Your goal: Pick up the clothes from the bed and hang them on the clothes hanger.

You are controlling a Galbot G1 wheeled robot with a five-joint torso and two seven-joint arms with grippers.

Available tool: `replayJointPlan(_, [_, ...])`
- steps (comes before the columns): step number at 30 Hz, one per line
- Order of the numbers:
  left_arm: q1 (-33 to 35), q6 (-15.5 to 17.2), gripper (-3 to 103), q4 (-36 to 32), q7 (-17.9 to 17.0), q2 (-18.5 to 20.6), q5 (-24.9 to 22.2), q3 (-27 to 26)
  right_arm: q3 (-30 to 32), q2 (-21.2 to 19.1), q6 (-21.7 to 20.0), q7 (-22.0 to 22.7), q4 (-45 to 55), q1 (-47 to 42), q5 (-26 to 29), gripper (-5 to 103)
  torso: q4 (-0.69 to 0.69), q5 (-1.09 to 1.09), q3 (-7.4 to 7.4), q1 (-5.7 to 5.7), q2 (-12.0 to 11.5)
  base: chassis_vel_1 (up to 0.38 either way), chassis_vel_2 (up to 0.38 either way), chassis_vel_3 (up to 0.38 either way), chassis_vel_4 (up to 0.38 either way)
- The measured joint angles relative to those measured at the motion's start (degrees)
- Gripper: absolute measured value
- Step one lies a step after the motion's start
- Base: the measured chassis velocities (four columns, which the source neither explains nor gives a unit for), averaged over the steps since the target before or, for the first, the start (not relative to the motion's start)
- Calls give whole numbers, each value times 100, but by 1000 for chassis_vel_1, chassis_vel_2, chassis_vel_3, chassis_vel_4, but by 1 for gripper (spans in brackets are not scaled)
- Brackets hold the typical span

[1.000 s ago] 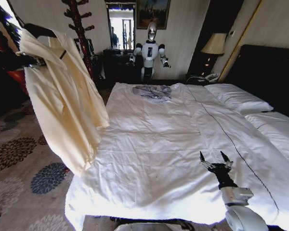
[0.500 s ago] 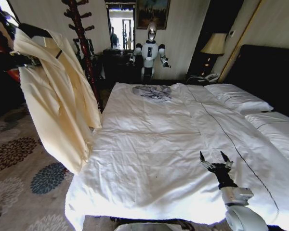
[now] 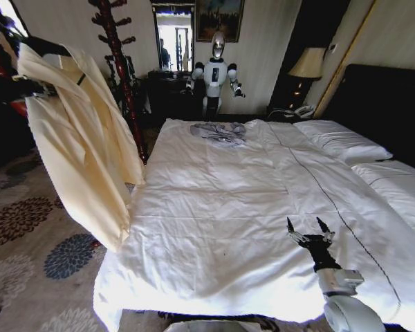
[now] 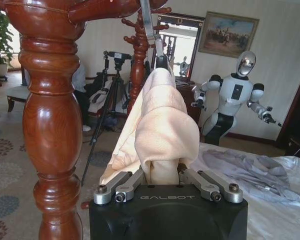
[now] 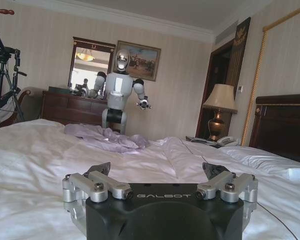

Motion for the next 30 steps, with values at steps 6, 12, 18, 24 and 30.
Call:
replayJointPlan(6, [60,0,18,24,-40,-81,20,-38,0,0,0,0,0,0,0,100,-3,0,0,0,0,0,0,0,0])
replayJointPlan(12, [109,0,18,61,-56,-100,42,-39,0,0,1,0,0,0,0,100,0,0,0,0,0,0,0,0,0])
replayJointPlan(18, [242,3,18,73,-66,-115,63,-79,0,0,0,0,0,0,0,100,-1,0,0,0,0,0,0,0,0])
replayJointPlan(24, [252,3,18,75,-77,-121,55,-85,0,0,0,0,0,0,0,100,-1,0,0,0,0,0,0,0,0])
replayJointPlan(30, [216,2,32,45,-118,-157,54,-114,0,0,0,0,0,0,0,100,-1,1,-1,-1,0,0,0,0,0])
